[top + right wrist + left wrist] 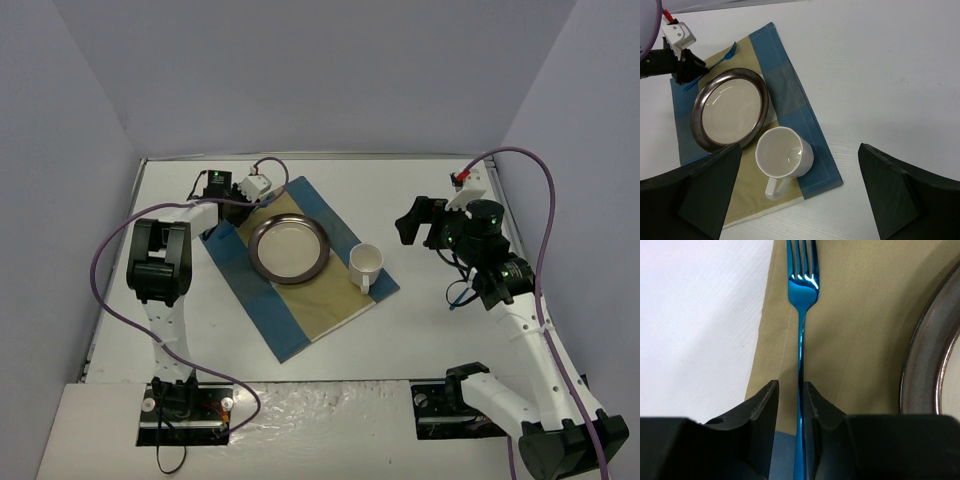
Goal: Set the dinner table for one person
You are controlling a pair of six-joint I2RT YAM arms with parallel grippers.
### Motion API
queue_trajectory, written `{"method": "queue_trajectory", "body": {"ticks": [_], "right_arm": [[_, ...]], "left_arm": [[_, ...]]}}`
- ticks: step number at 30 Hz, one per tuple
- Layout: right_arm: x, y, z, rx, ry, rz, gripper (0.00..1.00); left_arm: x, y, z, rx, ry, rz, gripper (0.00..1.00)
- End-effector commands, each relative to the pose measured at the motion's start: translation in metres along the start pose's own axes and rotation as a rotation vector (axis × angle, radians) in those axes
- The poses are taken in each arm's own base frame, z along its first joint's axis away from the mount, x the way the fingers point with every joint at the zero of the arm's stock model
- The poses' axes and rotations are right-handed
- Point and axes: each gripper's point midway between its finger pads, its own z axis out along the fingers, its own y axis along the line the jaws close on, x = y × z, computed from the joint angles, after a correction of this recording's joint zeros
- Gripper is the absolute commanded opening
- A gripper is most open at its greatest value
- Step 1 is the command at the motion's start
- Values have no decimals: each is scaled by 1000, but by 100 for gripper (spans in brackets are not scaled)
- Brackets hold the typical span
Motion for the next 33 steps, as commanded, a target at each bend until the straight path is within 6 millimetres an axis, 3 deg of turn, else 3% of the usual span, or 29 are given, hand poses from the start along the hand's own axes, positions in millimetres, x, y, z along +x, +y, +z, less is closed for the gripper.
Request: {"method": "queue_trajectory", "body": {"ticks": [1, 3, 5, 9, 14, 22, 33], "right_arm": [[-19, 13, -6, -56, -78, -16, 99], [-19, 14, -8, -62, -82, -16, 99], [-20, 16, -10, -69, -87, -16, 99], [-20, 18, -13, -79, -93, -17, 99], [-17, 20, -17, -96, -92, -15, 99], [-16, 22, -23, -108, -102, -11, 99], [-14, 22, -24, -106, -98, -11, 99]], "left_arm": [[-55, 40, -50, -158, -125, 48, 30], [-55, 36, -54, -154, -131, 20, 46], [-58, 38, -61, -178, -149, 5, 55], [-53, 37, -77, -226, -146, -19, 67], [-26, 34, -84, -270, -80, -44, 82], [11, 44, -87, -338, 33, -69, 87], [31, 35, -77, -289, 104, -72, 87]]}}
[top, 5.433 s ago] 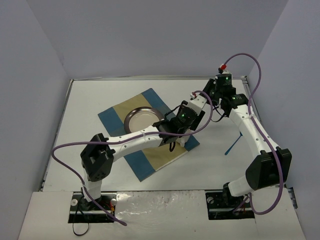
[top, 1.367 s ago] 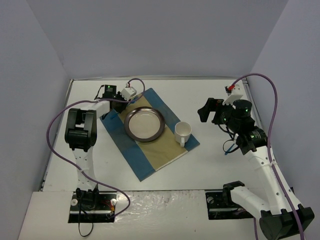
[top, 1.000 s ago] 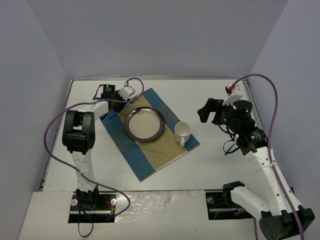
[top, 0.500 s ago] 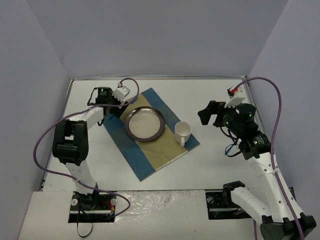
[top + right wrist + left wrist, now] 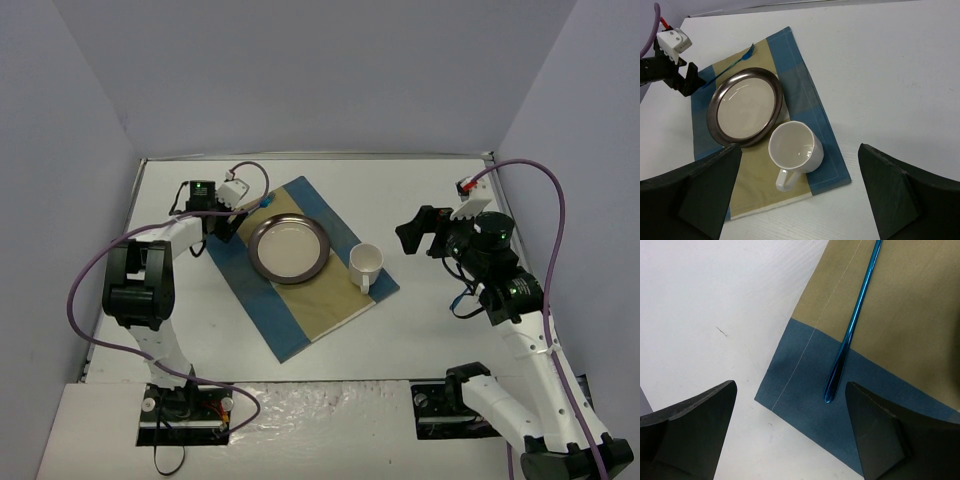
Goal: Set the dinner table for one person
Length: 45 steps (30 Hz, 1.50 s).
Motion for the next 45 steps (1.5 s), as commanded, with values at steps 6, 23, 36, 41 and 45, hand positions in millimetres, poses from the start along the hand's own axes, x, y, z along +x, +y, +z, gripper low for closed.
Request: {"method": "queue_trajectory", "body": {"ticks": [6, 23, 36, 41, 45], "right_arm": [[-12, 9, 1, -37, -48, -6, 99], [-10, 8, 0, -34, -45, -3, 99], [-8, 6, 1, -28, -38, -1, 99], [-7, 6, 1, -27, -34, 1, 99], [-7, 6, 1, -28, -34, 1, 99]], "left_arm": [[-8, 5, -1, 14, -3, 27, 88], [-1, 22, 8, -70, 55, 23, 88], [-1, 37, 10, -120, 63, -9, 88], [-4, 40, 11, -134, 54, -19, 88], [-5, 42, 12, -142, 52, -23, 88]]}}
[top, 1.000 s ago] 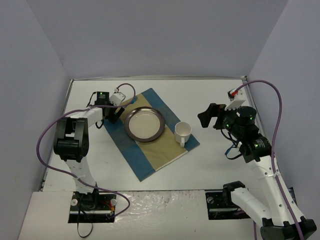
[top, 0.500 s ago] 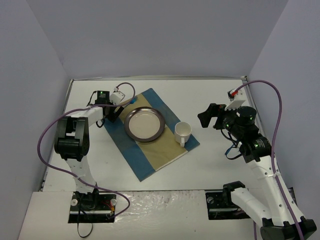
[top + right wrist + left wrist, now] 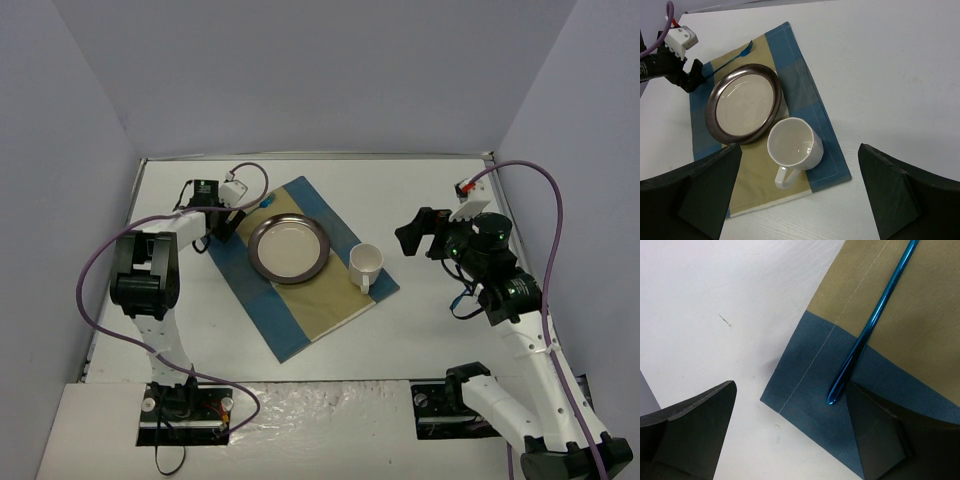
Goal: Set the dinner table for one person
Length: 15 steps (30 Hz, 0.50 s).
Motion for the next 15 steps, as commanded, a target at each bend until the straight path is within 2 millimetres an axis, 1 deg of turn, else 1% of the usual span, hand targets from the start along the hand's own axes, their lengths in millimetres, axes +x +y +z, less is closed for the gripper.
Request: {"method": "queue_trajectory", "body": {"ticks": [1, 9, 15], "right_arm": [[-13, 8, 0, -31, -49, -6, 99], [-9, 6, 0, -24, -42, -2, 99], [-8, 5, 0, -18, -39, 0, 99]], "left_arm": [[-24, 29, -5, -82, -58, -28, 88], [-26, 30, -2, -87, -65, -38, 88], [-27, 35, -3, -94, -70, -48, 88]]}}
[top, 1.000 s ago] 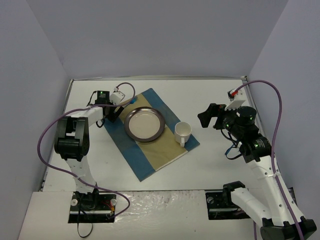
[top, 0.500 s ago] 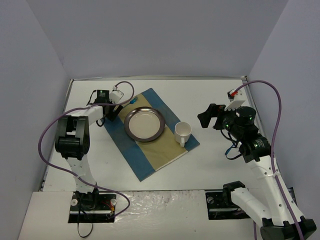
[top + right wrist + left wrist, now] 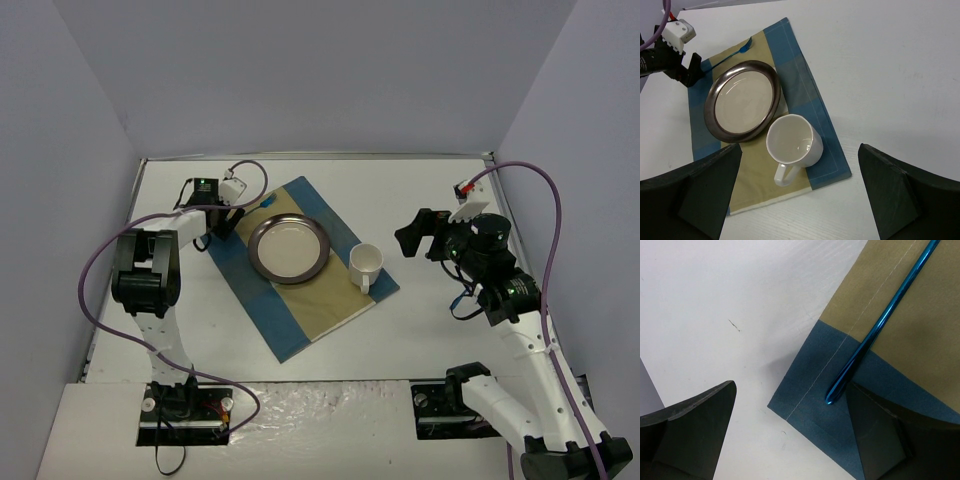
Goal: Set the dinner table for one person
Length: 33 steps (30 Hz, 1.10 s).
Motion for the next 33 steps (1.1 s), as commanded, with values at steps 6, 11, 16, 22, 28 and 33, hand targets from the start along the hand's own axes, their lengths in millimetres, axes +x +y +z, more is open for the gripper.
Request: {"method": "queue_trajectory", "body": {"ticks": [6, 11, 16, 22, 28, 33], "right_arm": [[-11, 6, -1, -19, -47, -3, 99], [-12, 4, -1, -11, -47, -2, 99], [-7, -8, 4, 55, -19, 2, 100], [14, -60, 12, 330, 58, 60, 100], [47, -125, 17, 574, 157, 176, 100], [66, -181, 11, 787, 200, 258, 100]], "left_arm": [[-32, 30, -5, -78, -101, -50, 88], [-38, 33, -14, -79, -124, -64, 88], [-67, 42, -49, -78, -226, -119, 89], [-102, 64, -126, -96, -335, -255, 89], [-104, 76, -221, -113, -339, -534, 89], [-77, 37, -272, -8, -414, -650, 89]]}}
